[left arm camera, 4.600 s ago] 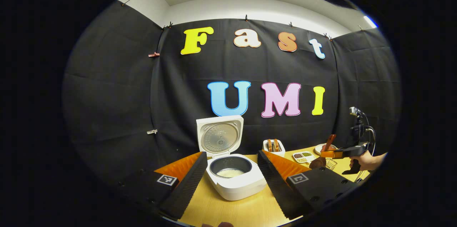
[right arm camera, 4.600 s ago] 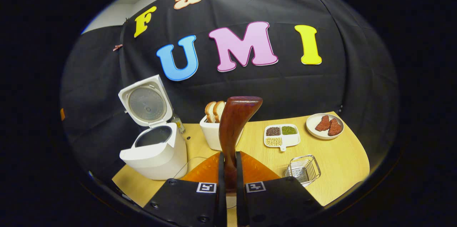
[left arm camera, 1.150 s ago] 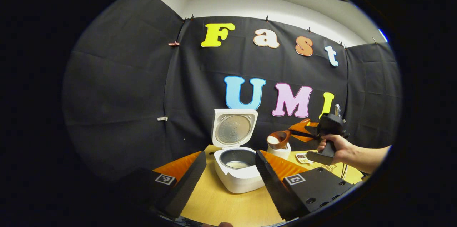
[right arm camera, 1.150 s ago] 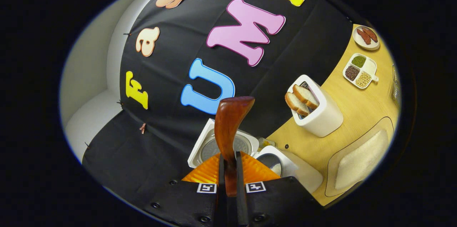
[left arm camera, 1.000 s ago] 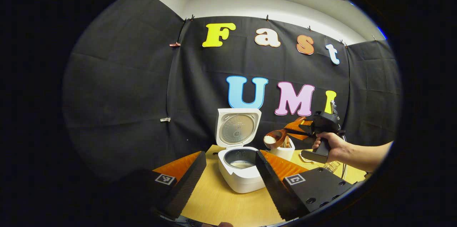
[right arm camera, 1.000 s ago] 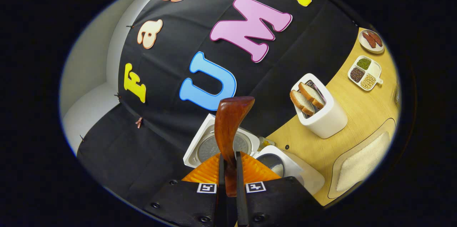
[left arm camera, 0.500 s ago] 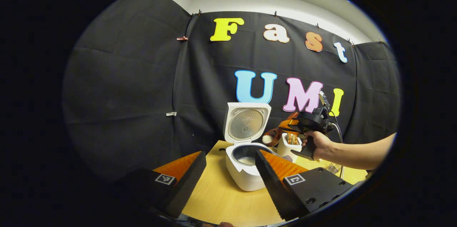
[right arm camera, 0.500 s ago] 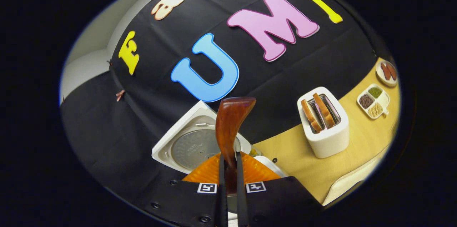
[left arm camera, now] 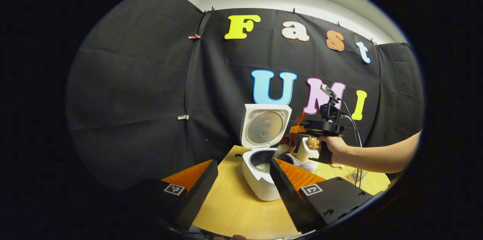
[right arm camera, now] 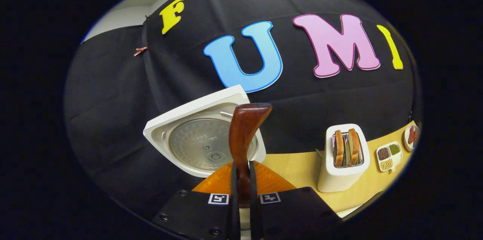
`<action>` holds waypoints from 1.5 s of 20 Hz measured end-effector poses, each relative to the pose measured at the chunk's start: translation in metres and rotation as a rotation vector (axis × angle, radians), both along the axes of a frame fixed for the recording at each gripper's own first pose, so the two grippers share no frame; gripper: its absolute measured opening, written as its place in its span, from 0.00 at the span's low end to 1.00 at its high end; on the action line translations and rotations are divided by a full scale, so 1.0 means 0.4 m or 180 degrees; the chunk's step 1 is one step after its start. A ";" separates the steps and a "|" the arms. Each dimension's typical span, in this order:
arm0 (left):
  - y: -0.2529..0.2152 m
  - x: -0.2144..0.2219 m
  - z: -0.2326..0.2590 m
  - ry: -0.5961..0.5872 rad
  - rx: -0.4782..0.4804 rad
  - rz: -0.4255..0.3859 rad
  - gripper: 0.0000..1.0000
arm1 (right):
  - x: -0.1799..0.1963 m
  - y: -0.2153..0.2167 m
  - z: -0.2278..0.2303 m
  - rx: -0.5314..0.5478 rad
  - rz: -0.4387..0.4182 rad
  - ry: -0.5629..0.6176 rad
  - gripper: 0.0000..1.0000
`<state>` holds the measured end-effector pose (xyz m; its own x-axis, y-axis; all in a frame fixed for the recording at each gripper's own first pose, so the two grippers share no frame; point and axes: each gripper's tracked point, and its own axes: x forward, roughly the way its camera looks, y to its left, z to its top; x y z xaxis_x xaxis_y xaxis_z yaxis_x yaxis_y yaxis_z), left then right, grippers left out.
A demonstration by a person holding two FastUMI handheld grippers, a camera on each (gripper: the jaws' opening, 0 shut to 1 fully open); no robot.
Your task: Close the left gripper, press the button to open the rice cooker; take a wooden spoon from the chopstick holder with the right hand, scoop a spoonful of rice and pour it into the rice cooker, then put the wooden spoon back into the chopstick holder.
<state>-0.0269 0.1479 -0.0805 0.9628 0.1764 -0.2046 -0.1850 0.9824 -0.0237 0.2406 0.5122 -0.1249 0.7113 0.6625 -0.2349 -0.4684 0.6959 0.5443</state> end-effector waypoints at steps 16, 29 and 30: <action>0.004 -0.030 -0.017 0.0023 -0.0135 -0.0020 0.98 | -0.113 0.114 0.104 -0.1235 0.0777 -0.1580 0.14; -0.008 -0.056 -0.035 0.0114 -0.0153 -0.0001 0.96 | -0.153 0.117 0.122 -0.0904 0.0791 -0.1210 0.15; -0.010 -0.060 -0.034 0.0117 -0.0141 0.0005 0.96 | -0.140 0.097 0.122 -0.0688 0.0740 -0.0960 0.15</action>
